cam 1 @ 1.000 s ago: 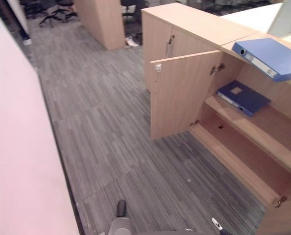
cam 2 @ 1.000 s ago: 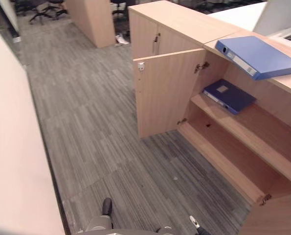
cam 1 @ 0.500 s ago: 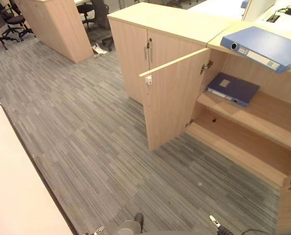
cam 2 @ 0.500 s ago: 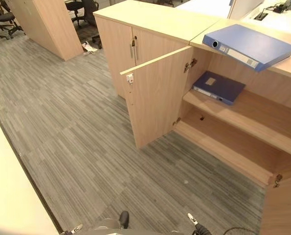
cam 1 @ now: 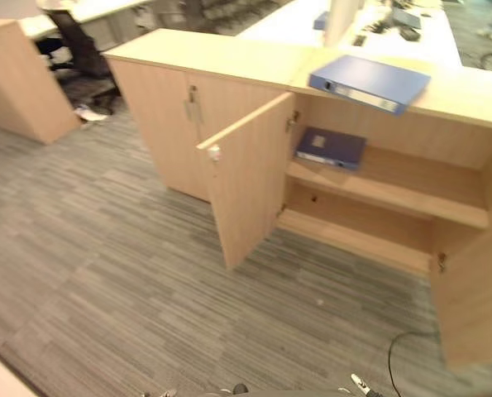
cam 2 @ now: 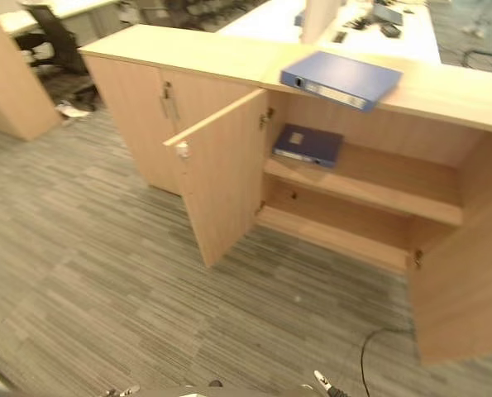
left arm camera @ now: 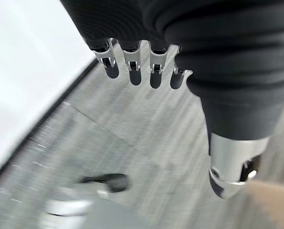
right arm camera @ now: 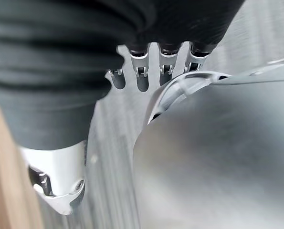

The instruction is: Put the empty folder in the office cabinet

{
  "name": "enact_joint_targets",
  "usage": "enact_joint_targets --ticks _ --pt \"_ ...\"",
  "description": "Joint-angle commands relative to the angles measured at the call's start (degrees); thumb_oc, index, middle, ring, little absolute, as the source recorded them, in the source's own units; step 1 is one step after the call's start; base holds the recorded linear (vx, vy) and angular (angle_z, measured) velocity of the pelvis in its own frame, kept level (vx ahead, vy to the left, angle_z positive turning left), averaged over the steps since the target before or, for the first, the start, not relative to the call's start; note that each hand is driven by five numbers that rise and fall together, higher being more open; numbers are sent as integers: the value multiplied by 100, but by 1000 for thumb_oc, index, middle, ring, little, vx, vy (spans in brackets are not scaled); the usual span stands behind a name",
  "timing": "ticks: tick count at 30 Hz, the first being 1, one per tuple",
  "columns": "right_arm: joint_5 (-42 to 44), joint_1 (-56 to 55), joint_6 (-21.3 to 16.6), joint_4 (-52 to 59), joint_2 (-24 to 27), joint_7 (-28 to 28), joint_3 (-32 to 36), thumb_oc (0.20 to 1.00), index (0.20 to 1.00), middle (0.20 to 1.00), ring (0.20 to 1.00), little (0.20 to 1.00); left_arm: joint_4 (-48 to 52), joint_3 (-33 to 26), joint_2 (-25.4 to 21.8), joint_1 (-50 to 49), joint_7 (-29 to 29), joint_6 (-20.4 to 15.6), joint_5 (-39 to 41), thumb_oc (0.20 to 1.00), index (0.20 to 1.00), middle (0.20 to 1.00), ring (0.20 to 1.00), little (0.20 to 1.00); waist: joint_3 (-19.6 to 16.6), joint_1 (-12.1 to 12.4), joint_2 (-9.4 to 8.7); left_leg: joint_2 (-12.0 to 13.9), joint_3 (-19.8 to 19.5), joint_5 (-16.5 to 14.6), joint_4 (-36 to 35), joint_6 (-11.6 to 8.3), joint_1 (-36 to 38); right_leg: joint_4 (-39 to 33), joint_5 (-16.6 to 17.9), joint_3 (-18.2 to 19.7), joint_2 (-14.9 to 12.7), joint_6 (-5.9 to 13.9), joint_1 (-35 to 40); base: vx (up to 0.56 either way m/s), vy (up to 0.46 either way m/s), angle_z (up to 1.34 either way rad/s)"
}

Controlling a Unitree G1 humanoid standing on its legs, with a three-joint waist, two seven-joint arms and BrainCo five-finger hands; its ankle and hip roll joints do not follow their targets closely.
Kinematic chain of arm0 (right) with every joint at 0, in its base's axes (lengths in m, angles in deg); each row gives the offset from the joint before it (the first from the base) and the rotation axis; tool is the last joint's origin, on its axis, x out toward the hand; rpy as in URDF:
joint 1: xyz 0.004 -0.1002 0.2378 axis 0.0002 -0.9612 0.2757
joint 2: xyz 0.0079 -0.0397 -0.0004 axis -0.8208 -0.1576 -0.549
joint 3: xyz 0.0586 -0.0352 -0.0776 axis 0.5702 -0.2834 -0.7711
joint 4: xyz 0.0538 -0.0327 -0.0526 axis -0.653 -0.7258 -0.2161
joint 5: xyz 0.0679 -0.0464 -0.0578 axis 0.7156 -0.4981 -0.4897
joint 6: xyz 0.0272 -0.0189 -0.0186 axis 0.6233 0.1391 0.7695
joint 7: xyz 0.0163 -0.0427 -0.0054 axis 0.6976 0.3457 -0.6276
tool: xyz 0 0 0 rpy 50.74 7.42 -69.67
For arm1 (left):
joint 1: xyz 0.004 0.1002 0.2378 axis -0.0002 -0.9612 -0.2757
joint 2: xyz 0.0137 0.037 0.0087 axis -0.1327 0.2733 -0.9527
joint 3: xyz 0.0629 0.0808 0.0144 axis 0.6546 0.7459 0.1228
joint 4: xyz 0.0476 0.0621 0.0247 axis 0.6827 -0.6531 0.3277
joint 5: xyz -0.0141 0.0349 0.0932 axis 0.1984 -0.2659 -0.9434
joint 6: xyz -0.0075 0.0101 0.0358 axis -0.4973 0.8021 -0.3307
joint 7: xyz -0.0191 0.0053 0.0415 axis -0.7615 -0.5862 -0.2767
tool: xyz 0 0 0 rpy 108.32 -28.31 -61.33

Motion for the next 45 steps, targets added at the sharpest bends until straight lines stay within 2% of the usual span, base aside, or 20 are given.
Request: enact_joint_targets --ticks 1,6,11,12,15,19,20,21,25,28,29,30,31,34,35,38,40,42,44,45 --pt "-127 302 -88 170 -172 -164 -103 1000 1000 1000 1000 1000 -287 -430 -61 295 -3 -52 37 1000 1000 1000 1000 1000 308 109 33 -183 -829 -19 -37 -76 -156 -979 1322 285 328 195 551 -26 -109 -92" --pt "-92 237 -105 140 -184 -155 -110 1000 1000 1000 1000 1000 -272 -458 -7 327 -13 -74 127 1000 1000 1000 1000 1000 228 62 -29 93 -723 -94 263 -236 -307 -1530 1043 308 731 -37 676 2 -215 -25" --pt "146 286 -138 168 -101 -114 -108 1000 1000 1000 1000 1000 -96 -346 86 464 12 -148 395 1000 1000 1000 1000 1000 382 75 -201 638 -619 -594 2422 -519 -1222 -1776 605 412 1009 -470 855 -20 -226 -13" --pt "195 308 -154 198 -78 -119 -99 1000 1000 1000 1000 1000 -29 -342 118 505 32 -190 515 1000 1000 1000 1000 1000 416 111 -190 683 -716 -521 2701 -611 -1366 -1824 519 485 1079 -527 900 27 -104 -40" --pt "143 330 -160 207 -16 -127 -167 1000 1000 1000 1000 1000 129 -264 188 593 17 -240 614 1000 1000 1000 1000 1000 396 141 -213 595 -1027 -442 2413 -700 -1662 -1937 431 613 1186 -547 1014 130 -42 -48" --pt "-61 421 -170 167 26 -58 -282 1000 1000 1000 1000 1000 605 -43 96 695 6 -337 583 1000 1000 1000 1000 1000 394 202 -209 990 -1236 429 975 -822 -1745 -1916 213 884 1357 -507 1191 186 25 -32" --pt "-61 421 -171 167 26 -59 -282 1000 1000 1000 1000 1000 606 -43 96 695 6 -337 583 1000 1000 1000 1000 1000 396 204 -210 990 -1234 433 967 -822 -1738 -1916 213 886 1356 -508 1193 222 75 -31" --pt "-147 499 -177 127 32 -37 -325 1000 1000 1000 1000 1000 918 88 35 747 -62 -372 669 1000 1000 1000 1000 1000 404 208 -171 1179 -1243 651 304 -856 -1776 -1949 148 1016 1402 -468 1283 147 62 -27" --pt "-339 500 -129 60 29 -89 -343 1000 1000 1000 1000 1000 1394 188 32 682 -223 -348 901 1000 1000 1000 1000 1000 288 263 -50 1273 -1229 839 13 -892 -1621 -1973 126 1189 1413 -366 1451 310 200 -33" --pt "-518 437 -47 -11 -17 -140 -295 1000 1000 1000 1000 1000 1683 293 66 524 -338 -308 912 1000 1000 1000 1000 1000 71 348 -34 1108 -1228 987 110 -893 -1502 -2063 168 1299 1247 -269 1634 358 328 -59" --pt "-650 385 11 -42 -55 -189 -260 1000 1000 1000 1000 1000 1830 433 64 458 -432 -268 815 1000 1000 1000 1000 1000 -48 364 -74 773 -1131 773 347 -732 -1397 -1939 282 1350 902 -128 1670 284 332 -49" --pt "-651 382 12 -41 -56 -190 -258 1000 1000 1000 1000 1000 1831 435 63 456 -432 -267 815 1000 1000 1000 1000 1000 -50 368 -81 763 -1125 764 353 -726 -1397 -1928 280 1355 886 -120 1666 476 600 -27" --pt "-701 332 55 -39 -56 -242 -198 1000 1000 1000 1000 1000 1959 539 19 424 -512 -247 704 1000 1000 1000 1000 1000 -120 302 -92 424 -1052 518 448 -520 -1247 -1515 522 1353 500 1 1641 200 284 -8" --pt "-726 291 74 -27 -48 -272 -161 1000 1000 1000 1000 1000 2093 590 -7 373 -574 -231 674 1000 1000 1000 1000 1000 -143 259 -117 187 -1030 380 469 -382 -1135 -1165 738 1399 232 92 1593 228 366 24" --pt "-765 232 82 12 -12 -289 -85 1000 1000 1000 1000 1000 2410 701 -108 260 -712 -174 628 1000 1000 1000 1000 1000 -132 149 -115 -238 -1026 169 446 -124 -860 -284 1368 1531 -255 215 1483 276 492 33" --pt "-770 160 103 88 -52 -333 -51 1000 1000 1000 1000 1000 2972 802 -294 23 -840 -64 547 1000 1000 1000 1000 1000 -70 46 -40 -656 -1034 -65 267 176 -301 897 1902 1755 -773 324 1137 264 451 37" --pt "-737 157 124 190 -103 -361 -122 1000 1000 1000 1000 1000 3130 875 -334 -22 -844 -9 461 1000 1000 1000 1000 1000 -6 -52 28 -708 -1064 -114 57 236 -18 1178 1845 1799 -797 270 774 202 225 6" --pt "-760 165 133 296 -82 -385 -178 1000 1000 1000 1000 1000 3146 947 -285 7 -853 21 382 1000 1000 1000 1000 1000 72 -170 141 -697 -1117 -104 -37 253 144 1115 1684 1774 -592 202 443 201 130 -3" --pt "-739 206 143 339 -64 -369 -186 1000 1000 1000 1000 1000 3241 1027 -249 67 -812 22 370 1000 1000 1000 1000 1000 158 -268 200 -703 -1274 -111 -40 245 207 741 1537 1679 -231 175 166 165 -38 -1" --pt "-705 263 136 408 -82 -333 -224 1000 1000 1000 1000 1000 3482 1123 -299 81 -771 -3 365 1000 1000 1000 1000 1000 255 -341 219 -657 -1412 -130 -11 186 291 154 1495 1687 192 104 -51 157 -183 47"
